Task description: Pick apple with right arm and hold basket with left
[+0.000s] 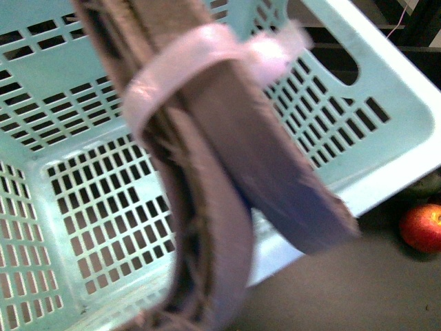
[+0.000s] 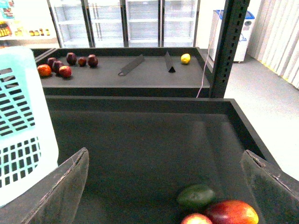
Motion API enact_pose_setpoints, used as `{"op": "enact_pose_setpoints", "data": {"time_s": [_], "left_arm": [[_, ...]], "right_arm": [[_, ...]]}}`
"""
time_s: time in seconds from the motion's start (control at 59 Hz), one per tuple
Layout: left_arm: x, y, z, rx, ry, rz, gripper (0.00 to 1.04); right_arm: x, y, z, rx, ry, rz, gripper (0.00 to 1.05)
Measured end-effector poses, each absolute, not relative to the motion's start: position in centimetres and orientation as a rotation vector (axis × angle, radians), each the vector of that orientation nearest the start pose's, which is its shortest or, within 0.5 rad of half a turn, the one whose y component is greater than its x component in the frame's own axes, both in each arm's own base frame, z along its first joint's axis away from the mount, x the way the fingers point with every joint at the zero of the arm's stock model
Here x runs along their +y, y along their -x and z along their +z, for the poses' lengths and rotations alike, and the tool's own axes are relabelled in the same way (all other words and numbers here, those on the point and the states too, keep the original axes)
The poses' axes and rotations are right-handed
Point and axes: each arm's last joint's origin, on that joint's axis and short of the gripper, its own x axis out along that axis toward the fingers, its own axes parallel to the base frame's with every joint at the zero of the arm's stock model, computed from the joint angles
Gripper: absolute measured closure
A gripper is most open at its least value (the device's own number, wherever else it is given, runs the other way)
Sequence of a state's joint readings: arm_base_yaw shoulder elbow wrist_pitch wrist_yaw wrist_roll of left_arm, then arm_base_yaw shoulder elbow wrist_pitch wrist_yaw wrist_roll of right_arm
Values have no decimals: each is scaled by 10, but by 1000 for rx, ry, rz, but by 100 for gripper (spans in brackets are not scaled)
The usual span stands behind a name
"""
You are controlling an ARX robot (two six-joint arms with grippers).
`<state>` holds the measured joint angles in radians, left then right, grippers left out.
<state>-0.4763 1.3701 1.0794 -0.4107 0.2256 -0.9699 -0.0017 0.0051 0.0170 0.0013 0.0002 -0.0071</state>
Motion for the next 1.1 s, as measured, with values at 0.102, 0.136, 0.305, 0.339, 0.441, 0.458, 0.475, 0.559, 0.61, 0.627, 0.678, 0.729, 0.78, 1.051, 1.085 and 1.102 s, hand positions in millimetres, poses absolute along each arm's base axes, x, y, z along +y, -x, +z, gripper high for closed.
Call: {"op": "enact_pose_setpoints", "data": {"time_s": [0.102, 0.136, 0.305, 0.339, 0.441, 0.458, 0.475, 0.559, 0.61, 0.627, 0.678, 0.729, 0.78, 1.051, 1.085, 1.102], "left_arm": [[-159, -248, 298, 969, 771, -336, 90], [-164, -246, 301, 969, 765, -352, 90], [-179, -246, 308, 972, 748, -397, 90], [-182, -246, 308, 973, 743, -398, 90], [-184, -244, 308, 971, 734, -387, 90], [-184, -244, 308, 971, 733, -388, 90], [-184, -244, 308, 971, 731, -387, 90], [-185, -243, 308, 972, 731, -386, 90], [-185, -243, 307, 972, 730, -383, 90], [-185, -243, 307, 971, 730, -382, 90], [-185, -244, 307, 969, 729, -379, 90], [-184, -244, 307, 967, 728, -376, 90], [-184, -244, 307, 967, 728, -377, 90], [-185, -243, 307, 972, 730, -384, 90], [-185, -243, 307, 971, 729, -383, 90], [-185, -243, 307, 970, 729, -381, 90]], "right_arm": [[0, -97, 169, -13, 7, -2, 9], [0, -97, 169, -13, 7, -2, 9], [0, -97, 169, -13, 7, -2, 9], [0, -97, 169, -13, 7, -2, 9], [0, -97, 169, -13, 7, -2, 9], [0, -97, 169, -13, 7, -2, 9], [0, -97, 169, -13, 7, -2, 9], [0, -97, 169, -13, 7, -2, 9], [0, -97, 169, -14, 7, -2, 9], [0, -97, 169, -13, 7, -2, 9], [0, -97, 169, -13, 7, -2, 9], [0, -97, 169, -13, 7, -2, 9], [0, -97, 169, -13, 7, -2, 9], [0, -97, 169, -13, 7, -2, 9], [0, -97, 168, 28, -17, -26, 9], [-1, -97, 168, 86, -47, -62, 9]]}}
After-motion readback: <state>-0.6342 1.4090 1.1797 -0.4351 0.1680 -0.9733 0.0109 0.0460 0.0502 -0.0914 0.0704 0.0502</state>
